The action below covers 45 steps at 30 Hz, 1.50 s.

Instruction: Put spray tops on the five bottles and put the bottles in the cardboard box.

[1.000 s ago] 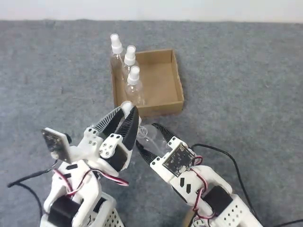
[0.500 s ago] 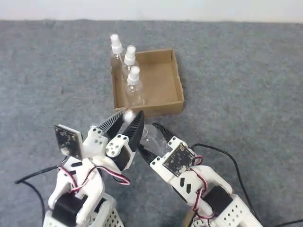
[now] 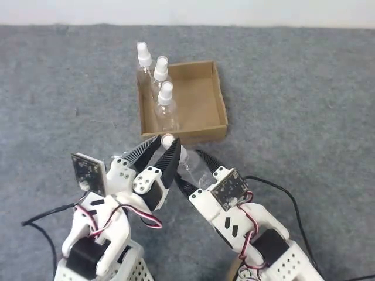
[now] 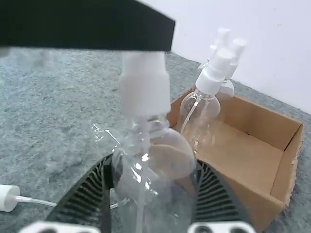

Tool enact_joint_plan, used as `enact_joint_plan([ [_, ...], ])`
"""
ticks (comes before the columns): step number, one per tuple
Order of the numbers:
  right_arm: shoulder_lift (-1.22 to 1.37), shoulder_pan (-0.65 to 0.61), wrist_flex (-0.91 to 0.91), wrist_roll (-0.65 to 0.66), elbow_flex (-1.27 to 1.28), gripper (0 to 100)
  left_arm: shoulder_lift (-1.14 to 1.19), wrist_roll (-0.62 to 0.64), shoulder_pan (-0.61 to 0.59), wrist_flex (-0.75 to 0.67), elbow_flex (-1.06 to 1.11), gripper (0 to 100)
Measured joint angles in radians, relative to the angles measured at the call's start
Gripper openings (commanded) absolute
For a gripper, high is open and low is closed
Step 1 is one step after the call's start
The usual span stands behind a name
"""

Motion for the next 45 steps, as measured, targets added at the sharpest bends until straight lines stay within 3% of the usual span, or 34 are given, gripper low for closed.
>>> enact_joint_plan([
  [15, 0.000, 0.000, 0.000, 0.000, 0.000, 5.1, 0.000, -0.002, -0.005, 0.000, 0.000, 13],
  [25, 0.000, -0.002, 0.000, 0.000, 0.000, 5.1, 0.000, 0.005, -0.135, 0.000, -0.046, 13],
  [29, 0.000, -0.002, 0.000, 0.000, 0.000, 5.1, 0.000, 0.069, -0.204, -0.005, -0.051, 13],
  [38, 0.000, 0.026, 0.000, 0.000, 0.000, 5.1, 0.000, 0.160, -0.308, -0.072, -0.049, 13],
  [45, 0.000, 0.029, -0.069, 0.000, 0.000, 5.1, 0.000, 0.169, -0.311, -0.236, 0.078, 13],
])
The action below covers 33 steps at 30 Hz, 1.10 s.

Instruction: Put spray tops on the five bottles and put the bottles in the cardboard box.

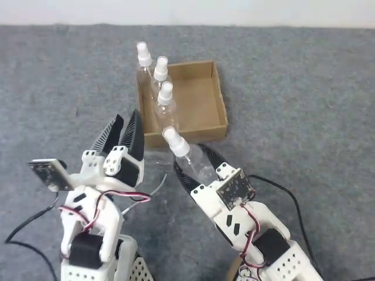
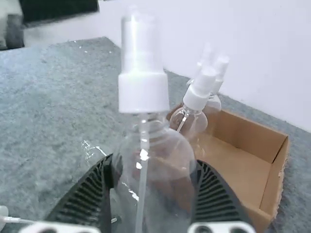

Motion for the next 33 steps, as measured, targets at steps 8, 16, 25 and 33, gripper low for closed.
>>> enact_joint_plan([
  [8, 0.000, 0.000, -0.014, 0.000, 0.000, 5.1, 0.000, 0.000, 0.080, -0.038, 0.020, 13],
  [16, 0.000, 0.002, -0.014, -0.003, 0.000, 5.1, 0.000, -0.002, 0.203, -0.044, 0.072, 13],
  [25, 0.002, 0.008, -0.014, -0.005, 0.000, 5.1, 0.000, -0.110, 0.287, -0.044, 0.106, 13],
  [33, 0.003, 0.008, -0.012, -0.005, 0.000, 5.1, 0.000, -0.112, 0.273, -0.014, 0.092, 13],
])
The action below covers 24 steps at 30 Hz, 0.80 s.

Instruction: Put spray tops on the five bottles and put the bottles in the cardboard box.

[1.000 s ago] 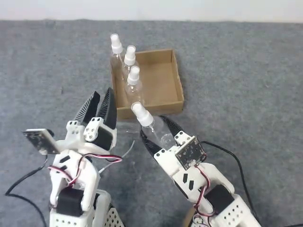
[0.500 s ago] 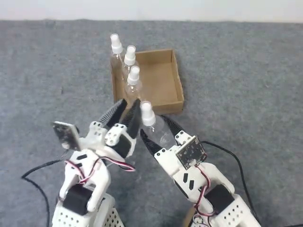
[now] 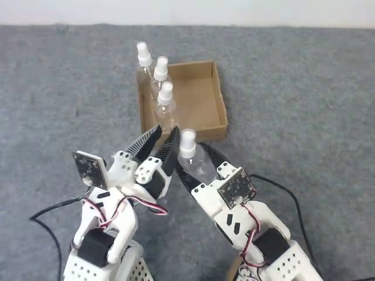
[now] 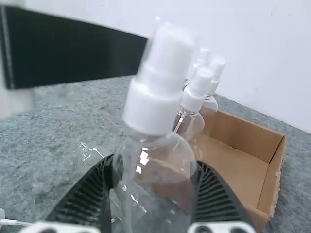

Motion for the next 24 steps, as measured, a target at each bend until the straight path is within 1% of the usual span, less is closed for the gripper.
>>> enact_joint_plan([
  [5, -0.002, -0.003, 0.000, 0.000, 0.000, 5.1, 0.000, 0.054, -0.064, -0.005, 0.005, 13],
  [12, -0.002, -0.003, 0.000, 0.000, 0.000, 5.1, 0.000, 0.083, -0.074, -0.005, 0.005, 13],
  [15, -0.002, -0.003, 0.000, 0.000, 0.000, 5.1, 0.000, 0.083, -0.028, -0.005, 0.005, 12],
  [19, 0.000, 0.000, 0.000, 0.000, 0.000, 5.1, 0.000, 0.003, 0.058, -0.014, 0.017, 8],
  [22, 0.002, 0.000, 0.000, 0.000, 0.000, 5.1, 0.000, -0.040, 0.107, 0.014, 0.009, 4],
  [24, 0.002, 0.000, 0.000, 0.000, 0.000, 5.1, 0.000, -0.074, 0.137, 0.038, 0.005, 3],
])
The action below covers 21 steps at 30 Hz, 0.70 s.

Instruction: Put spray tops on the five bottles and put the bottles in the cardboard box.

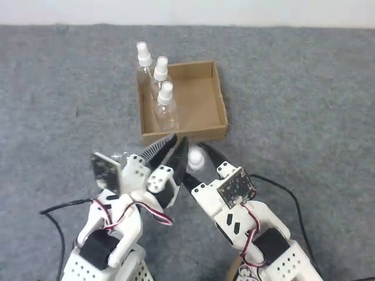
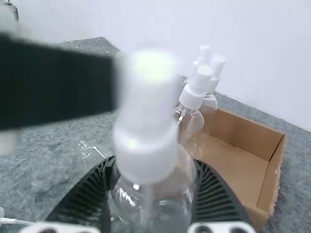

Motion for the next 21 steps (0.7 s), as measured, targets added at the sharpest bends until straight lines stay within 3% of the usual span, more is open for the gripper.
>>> enact_joint_plan([
  [9, -0.003, 0.002, -0.002, 0.000, 0.000, 5.1, 0.000, -0.048, 0.025, 0.049, 0.006, 3],
  [16, -0.003, 0.077, -0.002, 0.000, 0.000, 5.1, 0.000, -0.051, 0.023, 0.049, 0.006, 3],
  [21, -0.003, 0.078, -0.002, 0.000, 0.000, 5.1, 0.000, -0.051, -0.091, 0.049, -0.023, 3],
])
